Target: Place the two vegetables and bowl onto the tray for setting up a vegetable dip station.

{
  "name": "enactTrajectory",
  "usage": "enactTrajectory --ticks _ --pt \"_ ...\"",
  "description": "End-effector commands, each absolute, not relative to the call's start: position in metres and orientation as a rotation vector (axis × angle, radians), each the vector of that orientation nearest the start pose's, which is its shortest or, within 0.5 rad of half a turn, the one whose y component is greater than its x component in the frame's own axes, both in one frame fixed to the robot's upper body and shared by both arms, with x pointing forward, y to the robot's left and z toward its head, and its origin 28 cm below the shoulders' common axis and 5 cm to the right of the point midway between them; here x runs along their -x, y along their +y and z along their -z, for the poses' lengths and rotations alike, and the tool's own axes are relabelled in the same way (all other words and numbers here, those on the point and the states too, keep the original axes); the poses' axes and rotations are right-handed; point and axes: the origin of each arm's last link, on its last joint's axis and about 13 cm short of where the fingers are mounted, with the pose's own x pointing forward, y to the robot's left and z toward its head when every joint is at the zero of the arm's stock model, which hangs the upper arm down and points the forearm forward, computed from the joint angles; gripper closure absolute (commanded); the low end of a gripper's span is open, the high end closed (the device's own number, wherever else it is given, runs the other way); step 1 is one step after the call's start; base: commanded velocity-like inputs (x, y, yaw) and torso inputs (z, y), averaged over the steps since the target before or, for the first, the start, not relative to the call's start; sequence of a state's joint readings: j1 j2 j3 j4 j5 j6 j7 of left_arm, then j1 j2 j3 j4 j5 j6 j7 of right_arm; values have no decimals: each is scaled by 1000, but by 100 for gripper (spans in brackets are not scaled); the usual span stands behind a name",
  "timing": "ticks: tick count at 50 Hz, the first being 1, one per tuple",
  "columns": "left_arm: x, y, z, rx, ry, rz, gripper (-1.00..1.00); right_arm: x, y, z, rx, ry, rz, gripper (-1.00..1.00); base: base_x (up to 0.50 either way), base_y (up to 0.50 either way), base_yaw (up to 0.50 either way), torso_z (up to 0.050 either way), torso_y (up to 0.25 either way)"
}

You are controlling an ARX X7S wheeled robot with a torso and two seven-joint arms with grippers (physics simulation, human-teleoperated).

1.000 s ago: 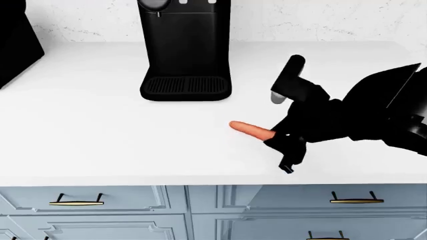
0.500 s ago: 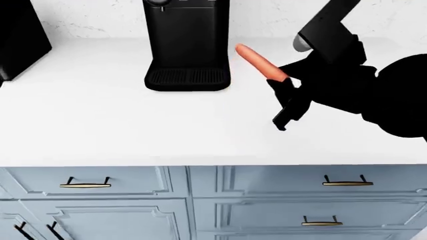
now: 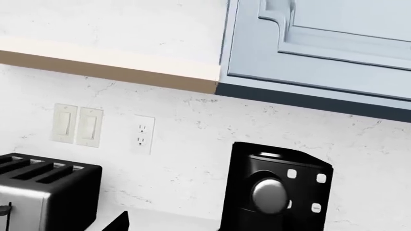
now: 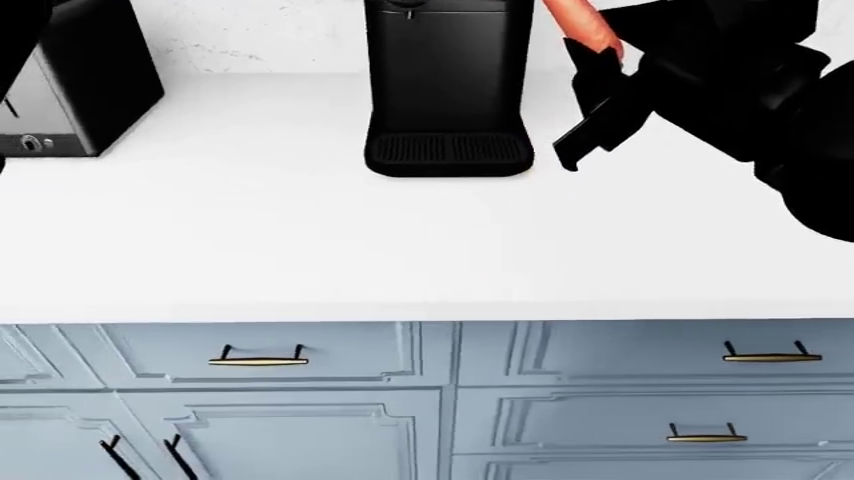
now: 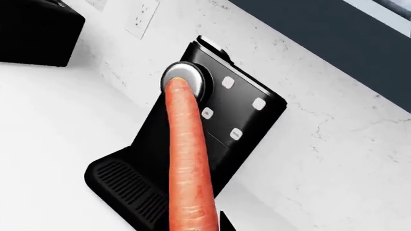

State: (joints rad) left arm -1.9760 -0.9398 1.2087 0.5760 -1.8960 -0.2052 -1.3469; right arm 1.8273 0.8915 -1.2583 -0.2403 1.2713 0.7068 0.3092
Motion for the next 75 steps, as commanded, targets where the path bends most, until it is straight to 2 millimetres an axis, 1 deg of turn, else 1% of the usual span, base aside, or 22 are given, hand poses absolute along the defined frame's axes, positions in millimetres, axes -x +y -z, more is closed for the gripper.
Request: enactTrajectory --ticks 1,25,40,75 --pt "-183 201 -391 139 -316 -48 -100 -274 -144 -357 561 -149 -366 100 4 500 0 0 0" --pt "-182 200 -391 139 -316 -42 -100 -273 -147 -356 546 -139 -363 100 4 500 0 0 0" --pt "-183 200 -391 139 -318 -41 -100 -273 -147 -358 547 -164 -360 100 4 500 0 0 0" --pt "-182 200 -391 139 -319 -39 -100 -273 -145 -356 557 -160 -376 100 4 500 0 0 0"
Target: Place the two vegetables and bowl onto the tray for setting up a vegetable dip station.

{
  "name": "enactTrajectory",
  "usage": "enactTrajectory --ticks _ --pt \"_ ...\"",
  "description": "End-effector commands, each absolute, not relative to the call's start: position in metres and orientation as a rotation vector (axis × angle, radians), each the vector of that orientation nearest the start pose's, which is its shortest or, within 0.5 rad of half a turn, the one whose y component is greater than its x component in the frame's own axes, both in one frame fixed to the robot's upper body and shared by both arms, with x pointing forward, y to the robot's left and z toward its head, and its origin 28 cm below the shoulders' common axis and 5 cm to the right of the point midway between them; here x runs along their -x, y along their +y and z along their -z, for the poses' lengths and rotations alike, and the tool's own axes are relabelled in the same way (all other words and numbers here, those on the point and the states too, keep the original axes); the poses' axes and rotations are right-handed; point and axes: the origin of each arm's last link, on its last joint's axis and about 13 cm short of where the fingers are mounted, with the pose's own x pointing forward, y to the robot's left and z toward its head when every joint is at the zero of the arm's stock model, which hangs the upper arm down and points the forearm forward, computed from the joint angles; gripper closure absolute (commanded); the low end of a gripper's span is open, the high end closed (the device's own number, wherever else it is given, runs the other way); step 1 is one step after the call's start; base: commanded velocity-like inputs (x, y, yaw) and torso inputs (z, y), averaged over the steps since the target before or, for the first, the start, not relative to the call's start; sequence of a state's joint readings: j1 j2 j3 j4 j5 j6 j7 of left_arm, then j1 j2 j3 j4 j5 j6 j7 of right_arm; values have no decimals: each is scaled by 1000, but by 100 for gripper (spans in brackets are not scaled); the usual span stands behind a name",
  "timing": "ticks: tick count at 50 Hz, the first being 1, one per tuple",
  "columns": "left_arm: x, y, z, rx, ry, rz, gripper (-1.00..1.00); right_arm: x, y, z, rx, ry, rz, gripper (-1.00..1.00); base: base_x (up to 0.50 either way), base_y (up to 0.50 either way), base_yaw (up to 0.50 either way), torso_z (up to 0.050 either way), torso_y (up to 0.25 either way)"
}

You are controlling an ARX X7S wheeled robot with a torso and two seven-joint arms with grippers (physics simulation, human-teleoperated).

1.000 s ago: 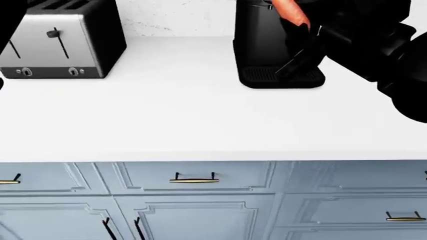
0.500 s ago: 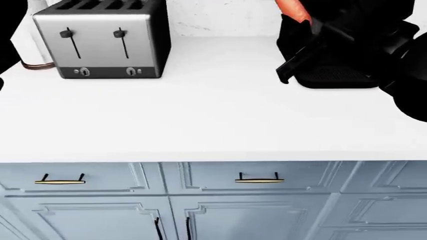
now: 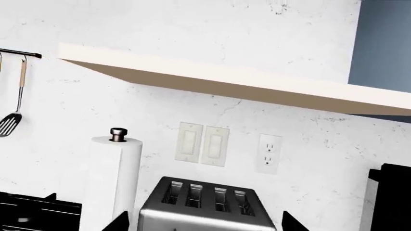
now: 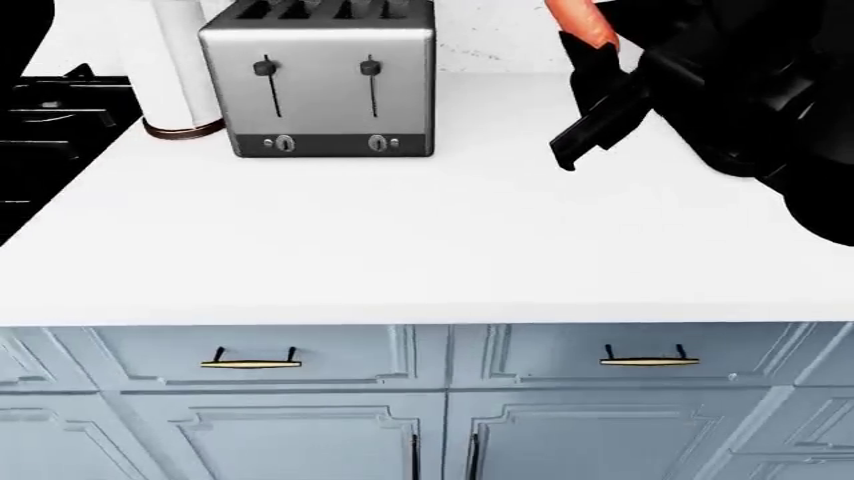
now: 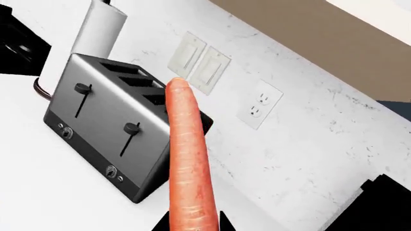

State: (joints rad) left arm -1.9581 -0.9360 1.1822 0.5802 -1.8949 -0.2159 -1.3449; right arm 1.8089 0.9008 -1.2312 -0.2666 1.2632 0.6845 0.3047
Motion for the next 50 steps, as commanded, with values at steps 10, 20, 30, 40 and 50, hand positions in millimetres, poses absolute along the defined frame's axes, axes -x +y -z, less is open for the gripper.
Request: enactTrajectory --ticks 10,20,30,40,50 --pt "-182 200 -391 138 -320 -37 -100 -273 -145 -357 558 -163 -378 100 4 500 0 0 0" --pt "-182 200 -391 139 -320 -39 -100 -273 -144 -356 558 -163 -379 100 4 500 0 0 0" --pt "-182 201 -392 141 -320 -38 -100 -273 -145 -357 556 -168 -375 100 4 500 0 0 0" --pt "-182 200 -391 136 -320 -35 -100 -273 -145 -357 556 -168 -376 100 4 500 0 0 0" --pt "-182 200 -392 138 -320 -35 -100 -273 -144 -358 559 -169 -376 100 4 500 0 0 0"
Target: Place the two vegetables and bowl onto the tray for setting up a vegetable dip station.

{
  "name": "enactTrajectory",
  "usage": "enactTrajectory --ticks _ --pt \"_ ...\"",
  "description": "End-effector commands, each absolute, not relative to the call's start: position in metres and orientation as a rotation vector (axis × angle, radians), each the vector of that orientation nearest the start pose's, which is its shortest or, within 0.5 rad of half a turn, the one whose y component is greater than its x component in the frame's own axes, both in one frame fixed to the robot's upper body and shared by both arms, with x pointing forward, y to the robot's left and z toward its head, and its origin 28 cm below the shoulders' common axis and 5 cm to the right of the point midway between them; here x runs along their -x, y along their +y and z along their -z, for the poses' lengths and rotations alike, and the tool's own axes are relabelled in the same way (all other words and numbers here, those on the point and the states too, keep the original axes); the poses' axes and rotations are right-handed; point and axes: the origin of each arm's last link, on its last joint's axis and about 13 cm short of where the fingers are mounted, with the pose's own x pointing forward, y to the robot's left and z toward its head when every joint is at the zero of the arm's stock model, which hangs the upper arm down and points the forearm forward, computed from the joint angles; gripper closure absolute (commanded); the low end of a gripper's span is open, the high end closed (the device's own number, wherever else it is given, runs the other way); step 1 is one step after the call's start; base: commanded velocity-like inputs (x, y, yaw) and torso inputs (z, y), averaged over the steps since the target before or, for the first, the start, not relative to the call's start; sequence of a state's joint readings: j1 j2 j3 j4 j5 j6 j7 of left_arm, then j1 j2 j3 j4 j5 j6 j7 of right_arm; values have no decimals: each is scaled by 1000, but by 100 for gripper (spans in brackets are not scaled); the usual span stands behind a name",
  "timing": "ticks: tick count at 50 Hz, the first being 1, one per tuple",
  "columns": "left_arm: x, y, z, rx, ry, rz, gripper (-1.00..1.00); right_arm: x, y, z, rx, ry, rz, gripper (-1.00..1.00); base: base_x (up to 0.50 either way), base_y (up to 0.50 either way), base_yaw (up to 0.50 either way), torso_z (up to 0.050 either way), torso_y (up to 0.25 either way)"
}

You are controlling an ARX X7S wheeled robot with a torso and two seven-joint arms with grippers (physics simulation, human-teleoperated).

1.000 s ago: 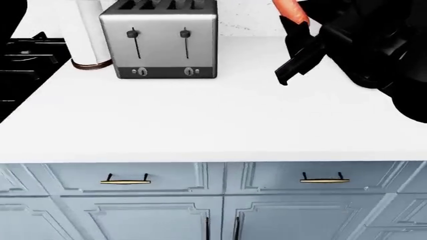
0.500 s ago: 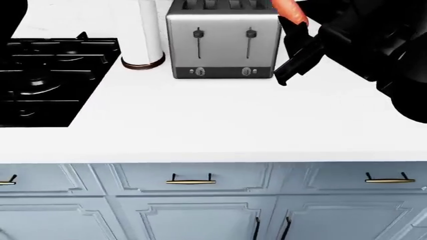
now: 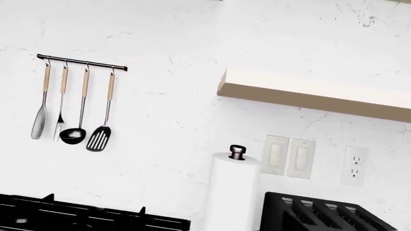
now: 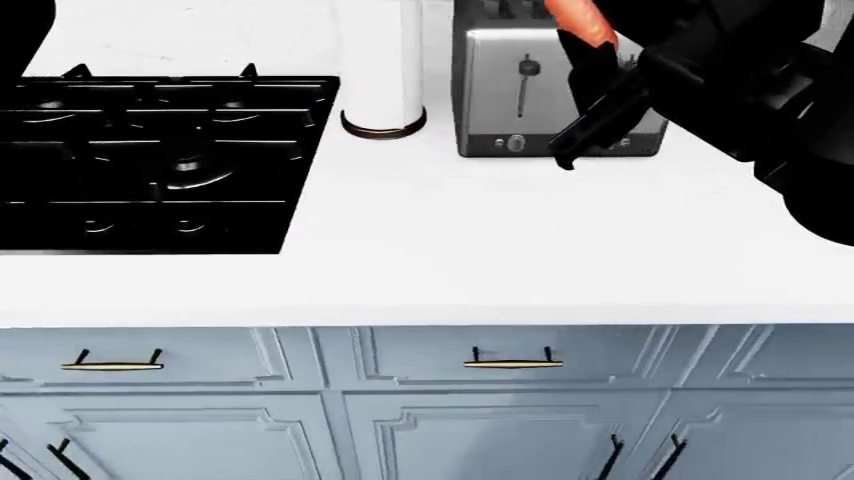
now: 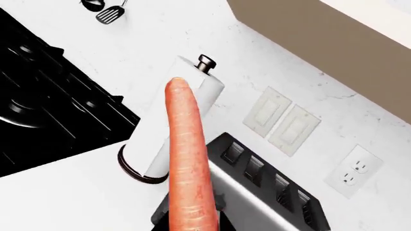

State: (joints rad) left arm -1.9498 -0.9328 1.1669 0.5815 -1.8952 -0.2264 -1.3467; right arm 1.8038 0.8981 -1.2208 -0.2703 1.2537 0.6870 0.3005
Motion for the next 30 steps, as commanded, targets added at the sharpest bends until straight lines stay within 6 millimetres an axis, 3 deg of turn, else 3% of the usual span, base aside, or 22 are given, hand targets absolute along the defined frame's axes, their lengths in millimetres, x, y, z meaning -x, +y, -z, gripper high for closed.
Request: enactTrajectory --ticks 1,30 --pt "-182 200 -392 137 -321 -37 -100 -273 -144 -358 559 -169 -376 100 4 500 0 0 0" --pt "-182 200 -391 140 -319 -34 -100 -273 -145 -358 559 -172 -372 100 4 500 0 0 0"
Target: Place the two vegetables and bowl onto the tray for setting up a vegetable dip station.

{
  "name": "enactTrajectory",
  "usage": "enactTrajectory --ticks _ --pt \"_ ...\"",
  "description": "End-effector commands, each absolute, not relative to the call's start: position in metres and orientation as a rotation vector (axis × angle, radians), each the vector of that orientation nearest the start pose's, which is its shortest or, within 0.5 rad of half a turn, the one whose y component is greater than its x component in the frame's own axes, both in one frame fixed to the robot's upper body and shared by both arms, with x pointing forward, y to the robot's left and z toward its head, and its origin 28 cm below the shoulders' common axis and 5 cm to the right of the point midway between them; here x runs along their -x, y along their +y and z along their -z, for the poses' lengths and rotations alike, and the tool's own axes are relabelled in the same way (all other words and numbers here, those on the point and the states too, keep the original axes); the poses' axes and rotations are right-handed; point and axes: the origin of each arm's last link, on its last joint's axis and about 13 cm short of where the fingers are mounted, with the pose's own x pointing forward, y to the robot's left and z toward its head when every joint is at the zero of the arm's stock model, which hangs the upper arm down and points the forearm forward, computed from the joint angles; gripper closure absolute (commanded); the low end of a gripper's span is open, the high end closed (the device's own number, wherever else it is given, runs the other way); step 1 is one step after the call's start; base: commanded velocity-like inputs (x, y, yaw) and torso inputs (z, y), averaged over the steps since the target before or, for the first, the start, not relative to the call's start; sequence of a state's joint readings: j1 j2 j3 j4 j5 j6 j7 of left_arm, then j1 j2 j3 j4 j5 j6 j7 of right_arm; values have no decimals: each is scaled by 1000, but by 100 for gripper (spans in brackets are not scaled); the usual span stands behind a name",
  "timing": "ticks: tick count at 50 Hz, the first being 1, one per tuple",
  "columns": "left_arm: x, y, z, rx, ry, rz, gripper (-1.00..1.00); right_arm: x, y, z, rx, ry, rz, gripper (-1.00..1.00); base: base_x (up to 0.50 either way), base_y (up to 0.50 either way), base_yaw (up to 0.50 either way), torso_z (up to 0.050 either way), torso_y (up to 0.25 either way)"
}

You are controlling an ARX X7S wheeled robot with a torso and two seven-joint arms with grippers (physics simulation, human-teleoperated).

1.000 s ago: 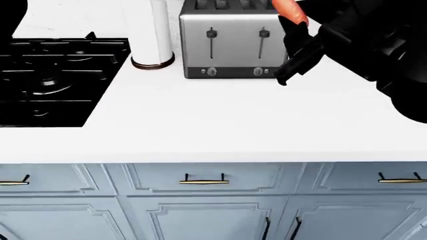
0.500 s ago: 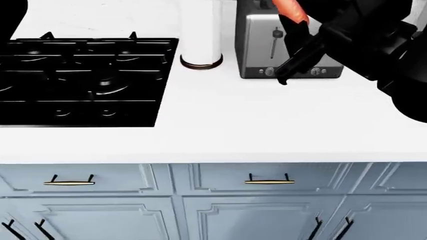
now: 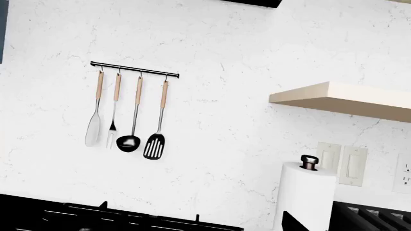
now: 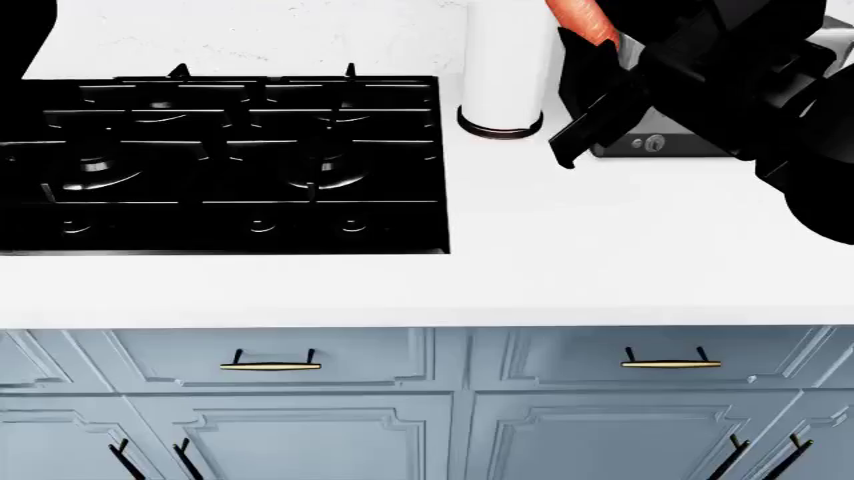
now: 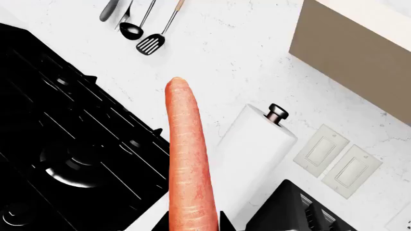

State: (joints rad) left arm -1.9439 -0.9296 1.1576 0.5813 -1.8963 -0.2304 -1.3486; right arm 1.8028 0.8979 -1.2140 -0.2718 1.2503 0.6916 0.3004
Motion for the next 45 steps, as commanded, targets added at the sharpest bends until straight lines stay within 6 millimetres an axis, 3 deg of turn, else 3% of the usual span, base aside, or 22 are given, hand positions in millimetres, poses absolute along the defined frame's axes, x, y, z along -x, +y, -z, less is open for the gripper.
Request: enactTrajectory --ticks 1,45 --pt "-182 200 -391 140 -319 -34 -100 -272 -145 -358 559 -172 -372 100 3 500 0 0 0" --pt "-182 199 -390 138 -317 -31 -100 -273 -146 -359 558 -173 -368 100 3 500 0 0 0"
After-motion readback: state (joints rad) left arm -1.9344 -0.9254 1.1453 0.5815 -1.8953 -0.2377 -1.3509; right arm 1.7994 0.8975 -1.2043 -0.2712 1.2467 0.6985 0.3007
